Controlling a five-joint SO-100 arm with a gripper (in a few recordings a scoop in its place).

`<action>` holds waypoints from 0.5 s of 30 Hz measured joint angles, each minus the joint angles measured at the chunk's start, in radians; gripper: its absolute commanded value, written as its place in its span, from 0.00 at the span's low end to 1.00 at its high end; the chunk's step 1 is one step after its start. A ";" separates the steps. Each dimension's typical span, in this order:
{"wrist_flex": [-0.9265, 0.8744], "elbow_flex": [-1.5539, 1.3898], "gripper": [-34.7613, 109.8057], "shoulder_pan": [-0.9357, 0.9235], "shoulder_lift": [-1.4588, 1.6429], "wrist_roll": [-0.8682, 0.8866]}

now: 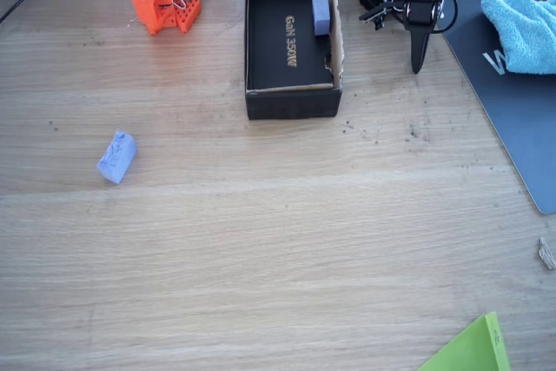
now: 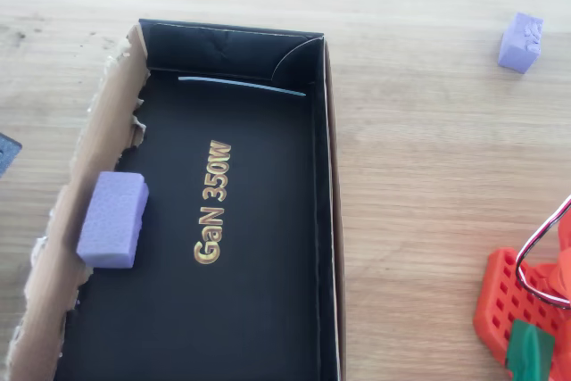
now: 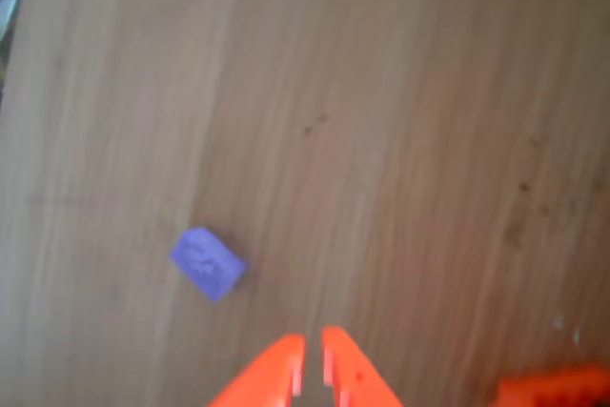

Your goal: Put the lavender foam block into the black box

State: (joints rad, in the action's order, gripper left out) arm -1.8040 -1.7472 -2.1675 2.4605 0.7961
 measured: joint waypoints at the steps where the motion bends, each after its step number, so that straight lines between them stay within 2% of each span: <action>1: -0.002 0.000 0.24 -0.002 0.003 -0.011; 6: 0.002 -0.006 0.24 0.034 0.032 -0.025; 10: 0.074 -0.018 0.24 0.103 0.051 -0.127; 15: 0.175 -0.020 0.24 0.195 -0.029 -0.337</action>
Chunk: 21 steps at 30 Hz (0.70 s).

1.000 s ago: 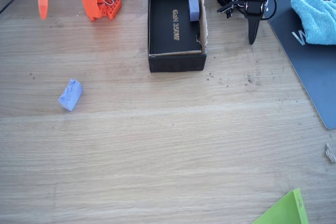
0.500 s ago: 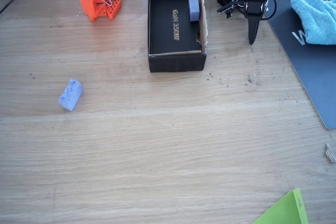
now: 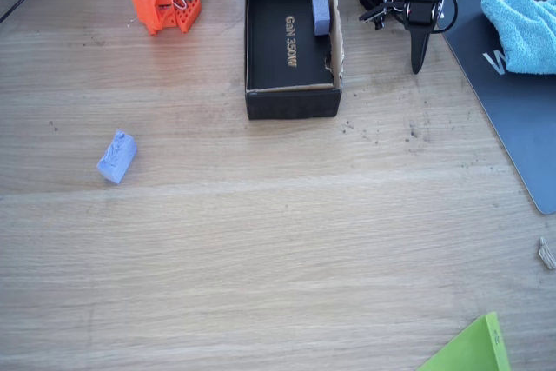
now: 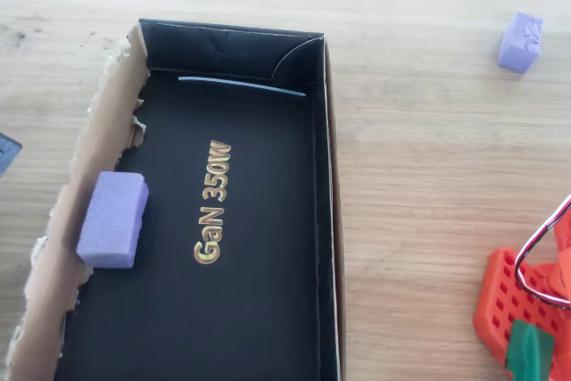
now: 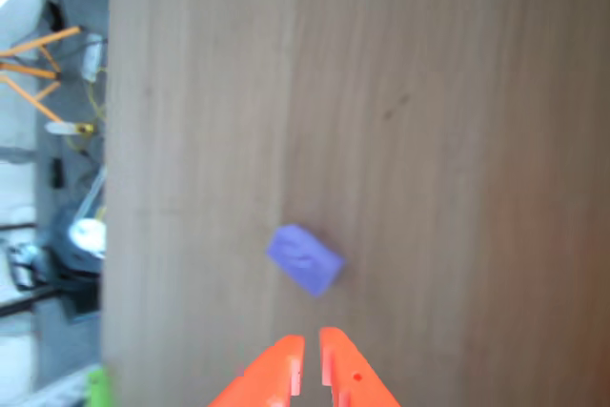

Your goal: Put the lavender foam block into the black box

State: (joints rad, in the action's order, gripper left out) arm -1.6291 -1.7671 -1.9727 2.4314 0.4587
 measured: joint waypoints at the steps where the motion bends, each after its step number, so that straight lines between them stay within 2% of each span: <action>1: 0.009 0.000 0.24 0.025 -0.014 -0.032; 9: 0.104 0.046 0.24 0.181 -0.169 -0.255; 21: 0.006 0.377 0.24 0.225 -0.509 -0.302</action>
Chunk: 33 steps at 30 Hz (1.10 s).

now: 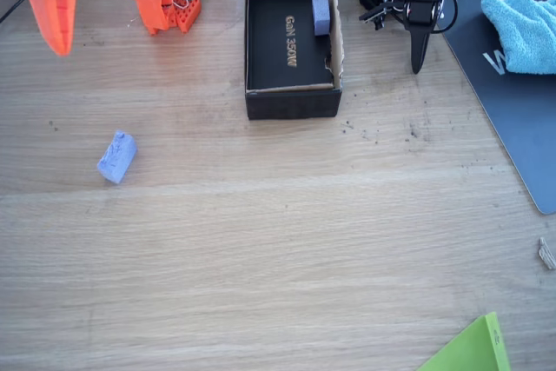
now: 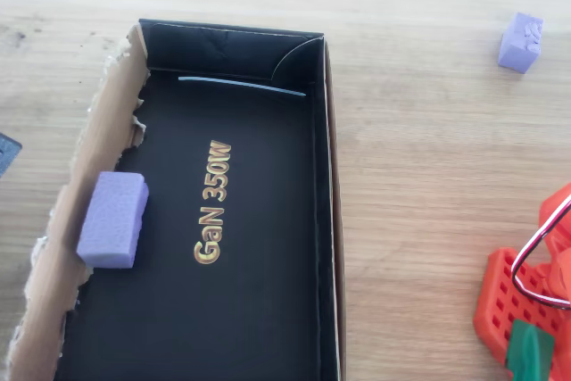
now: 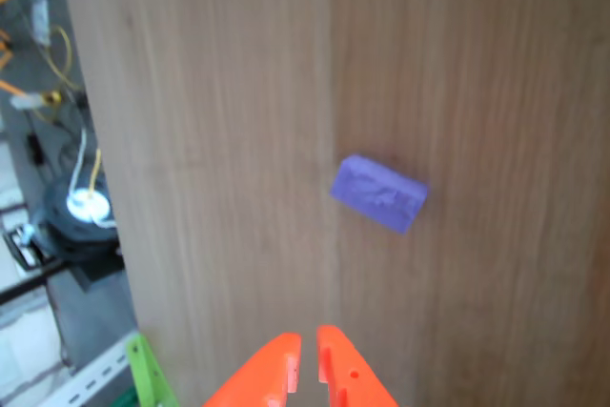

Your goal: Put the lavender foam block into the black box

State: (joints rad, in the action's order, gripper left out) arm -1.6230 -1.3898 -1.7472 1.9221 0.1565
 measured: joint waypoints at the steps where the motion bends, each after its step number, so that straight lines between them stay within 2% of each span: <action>1: -0.006 0.002 0.24 -0.005 0.000 0.017; 9: -0.044 0.002 0.24 -0.081 -0.002 0.186; 15: -0.060 -0.002 0.24 -0.064 0.002 0.265; 28: -0.051 -0.012 0.24 -0.005 0.011 0.092; 33: -0.048 -0.057 0.24 -0.011 0.057 0.083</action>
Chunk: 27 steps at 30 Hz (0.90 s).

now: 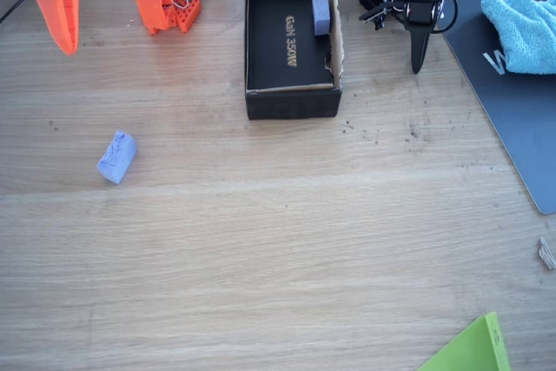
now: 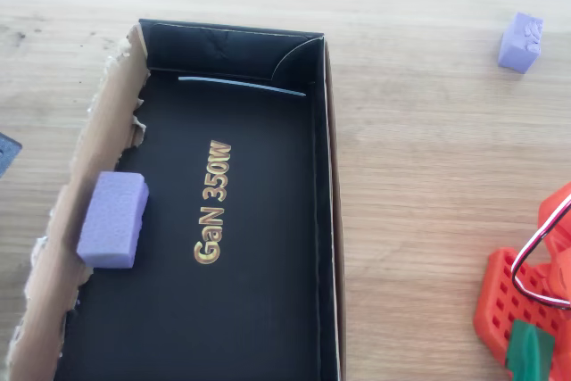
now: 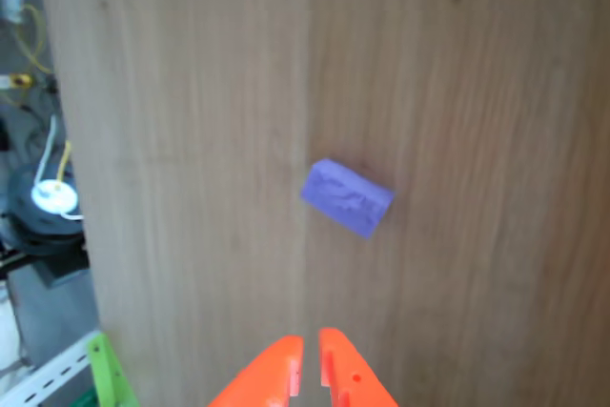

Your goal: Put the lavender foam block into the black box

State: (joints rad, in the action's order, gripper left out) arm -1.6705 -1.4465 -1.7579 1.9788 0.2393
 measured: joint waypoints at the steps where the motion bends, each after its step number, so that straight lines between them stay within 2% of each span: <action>1: 0.000 -0.017 0.24 0.003 0.009 0.000; 11: 0.041 -0.103 0.24 0.011 0.091 0.011; 17: -0.011 0.054 0.24 0.012 -0.052 0.009; 27: -0.041 0.344 0.24 0.060 -0.301 -0.161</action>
State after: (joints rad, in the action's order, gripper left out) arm -1.7119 -1.1029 -1.6981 1.6782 0.0782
